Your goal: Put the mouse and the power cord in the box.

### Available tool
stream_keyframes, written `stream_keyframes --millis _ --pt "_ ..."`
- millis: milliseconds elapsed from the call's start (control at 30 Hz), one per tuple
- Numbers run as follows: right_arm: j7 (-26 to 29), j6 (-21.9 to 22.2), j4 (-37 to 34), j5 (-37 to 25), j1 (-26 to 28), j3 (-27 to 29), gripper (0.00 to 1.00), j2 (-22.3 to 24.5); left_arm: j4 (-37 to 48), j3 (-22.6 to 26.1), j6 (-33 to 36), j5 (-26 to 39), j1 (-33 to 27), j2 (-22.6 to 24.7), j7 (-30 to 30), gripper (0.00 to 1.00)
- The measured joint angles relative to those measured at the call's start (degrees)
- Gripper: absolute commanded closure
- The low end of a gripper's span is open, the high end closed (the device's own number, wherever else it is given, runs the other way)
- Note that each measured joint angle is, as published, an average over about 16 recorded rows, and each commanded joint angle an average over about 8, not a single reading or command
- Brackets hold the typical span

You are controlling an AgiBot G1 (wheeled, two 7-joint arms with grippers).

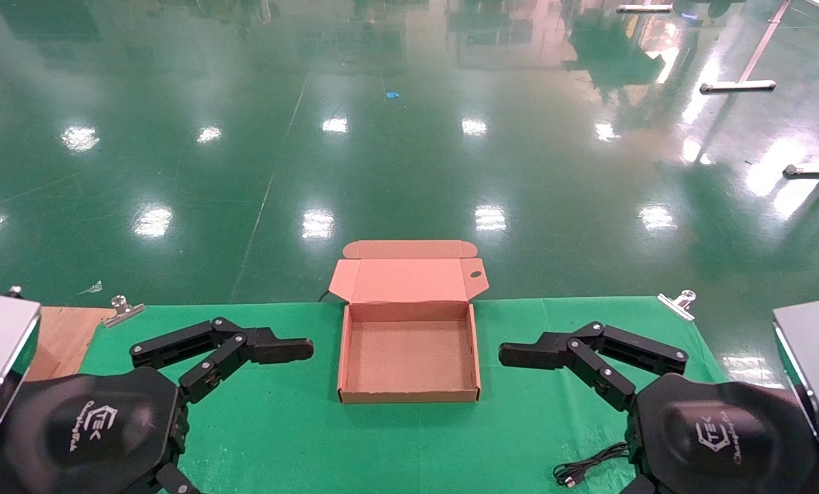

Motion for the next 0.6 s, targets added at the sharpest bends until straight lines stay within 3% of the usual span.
stream_keyframes --millis 267,600 --pt "-1.82 -0.51 -1.3 -7.8 2.18 -2.92 0.0 -0.38 1.87 2.13 0.27 4.19 -1.22 1.37 0.88 0.0" --pt "-6.68 -1.19 -6.31 -34.65 12.02 -13.44 0.0 -4.88 10.57 9.36 1.69 21.25 -7.66 4.13 6.38 0.0"
